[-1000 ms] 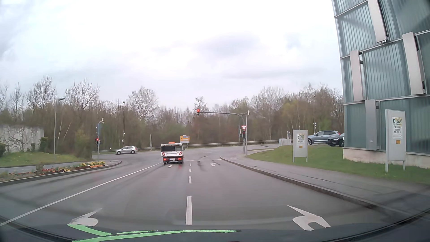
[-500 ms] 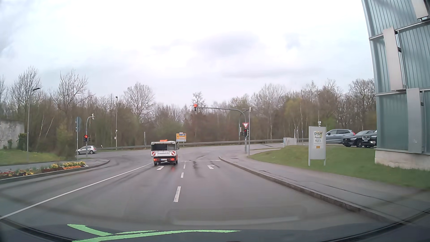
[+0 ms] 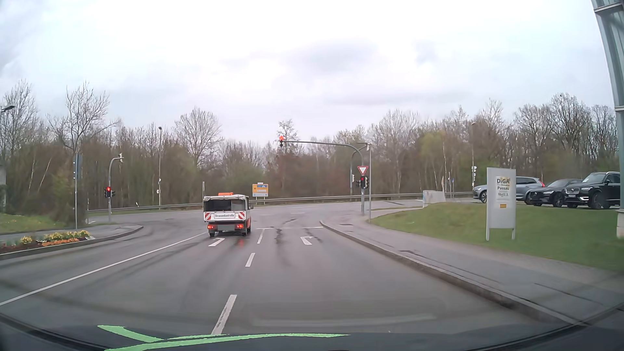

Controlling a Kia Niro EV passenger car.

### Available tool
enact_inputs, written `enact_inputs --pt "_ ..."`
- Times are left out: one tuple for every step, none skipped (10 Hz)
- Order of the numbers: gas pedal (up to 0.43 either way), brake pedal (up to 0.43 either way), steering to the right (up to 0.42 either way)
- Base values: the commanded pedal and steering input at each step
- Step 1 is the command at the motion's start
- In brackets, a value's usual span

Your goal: Follow the waypoints while adhering to traffic rules and regulations

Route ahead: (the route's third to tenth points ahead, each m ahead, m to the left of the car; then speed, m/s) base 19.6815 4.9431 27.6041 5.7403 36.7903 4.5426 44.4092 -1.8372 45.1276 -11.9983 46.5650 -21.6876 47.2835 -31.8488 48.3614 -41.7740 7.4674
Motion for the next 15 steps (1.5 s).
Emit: enact_inputs --pt "0.000 0.116 -0.004" --pt "0.000 0.122 -0.004" --pt "0.000 0.122 -0.005" --pt "0.000 0.134 -0.005" --pt "0.000 0.171 -0.005" --pt "0.000 0.171 -0.005" --pt "0.000 0.171 -0.005" --pt "0.000 0.177 -0.006" --pt "0.000 0.189 -0.006" --pt "0.000 0.201 -0.008" --pt "0.000 0.201 -0.008" --pt "0.000 0.213 -0.008" --pt "0.000 0.213 -0.008" --pt "0.000 0.220 -0.008" --pt "0.000 0.226 -0.009"
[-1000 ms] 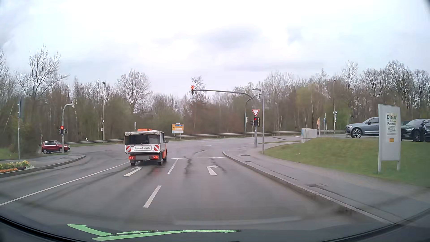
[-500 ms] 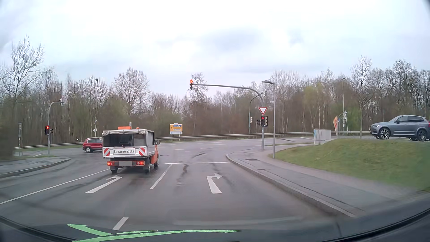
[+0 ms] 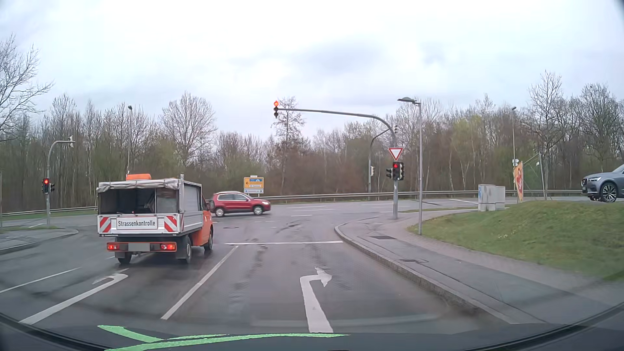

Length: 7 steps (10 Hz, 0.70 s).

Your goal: Follow the waypoints while adhering to traffic rules and regulations

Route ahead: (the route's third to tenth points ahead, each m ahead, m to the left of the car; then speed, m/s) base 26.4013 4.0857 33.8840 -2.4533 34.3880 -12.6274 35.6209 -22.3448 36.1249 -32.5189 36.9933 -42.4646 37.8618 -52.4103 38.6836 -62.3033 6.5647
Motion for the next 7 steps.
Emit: enact_inputs --pt "0.000 0.232 -0.009" --pt "0.000 0.232 -0.009" --pt "0.000 0.238 -0.009" --pt "0.000 0.262 -0.009" --pt "0.000 0.274 -0.010" --pt "0.000 0.280 -0.010" --pt "0.000 0.287 -0.011"
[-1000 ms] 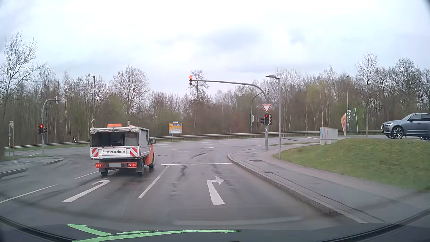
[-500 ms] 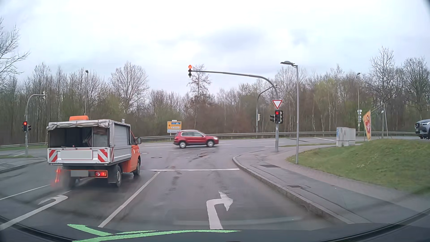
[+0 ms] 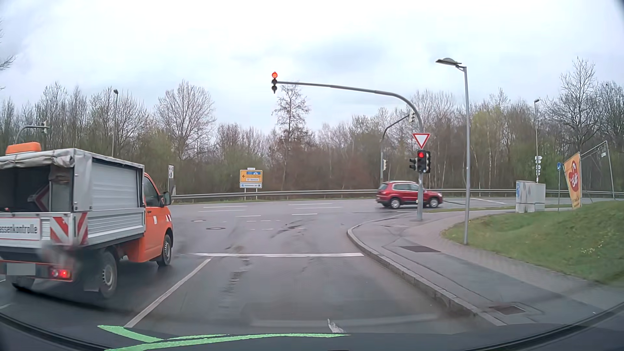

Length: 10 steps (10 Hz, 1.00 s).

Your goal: Follow the waypoints while adhering to traffic rules and regulations

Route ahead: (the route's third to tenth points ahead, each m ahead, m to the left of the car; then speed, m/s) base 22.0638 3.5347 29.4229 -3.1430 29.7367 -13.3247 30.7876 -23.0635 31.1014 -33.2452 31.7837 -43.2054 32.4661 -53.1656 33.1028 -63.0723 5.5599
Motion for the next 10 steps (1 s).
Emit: enact_inputs --pt "0.000 0.287 -0.015" --pt "0.000 0.293 -0.016" --pt "0.000 0.293 -0.016" --pt "0.000 0.293 -0.015" --pt "0.000 0.293 -0.014" --pt "0.000 0.293 -0.014" --pt "0.000 0.293 -0.014" --pt "0.000 0.299 -0.014" --pt "0.000 0.293 -0.014" --pt "0.000 0.299 -0.014"
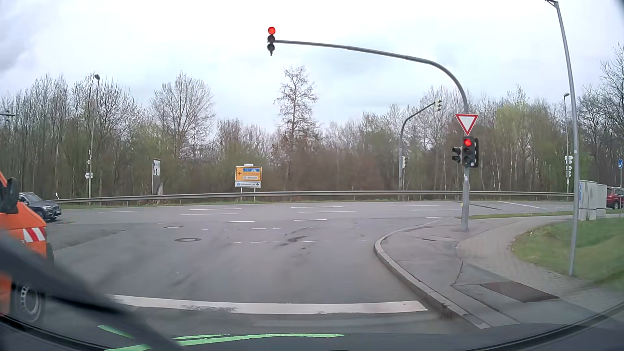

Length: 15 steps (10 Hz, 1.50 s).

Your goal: Follow the waypoints while adhering to traffic rules and regulations

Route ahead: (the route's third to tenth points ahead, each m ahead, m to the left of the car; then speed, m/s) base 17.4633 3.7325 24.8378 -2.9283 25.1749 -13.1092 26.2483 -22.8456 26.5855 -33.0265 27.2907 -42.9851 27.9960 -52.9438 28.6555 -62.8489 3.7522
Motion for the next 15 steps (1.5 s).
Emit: enact_inputs --pt "0.000 0.305 -0.013" --pt "0.000 0.305 -0.012" --pt "0.000 0.311 -0.009" --pt "0.000 0.311 -0.006" --pt "0.000 0.311 -0.004" --pt "0.000 0.311 -0.001" --pt "0.000 0.311 0.001" --pt "0.000 0.317 0.001" --pt "0.000 0.317 0.001" --pt "0.000 0.317 0.001" --pt "0.000 0.317 0.001" --pt "0.000 0.311 0.001" --pt "0.000 0.311 0.000" --pt "0.000 0.305 0.000" --pt "0.000 0.293 -0.001"
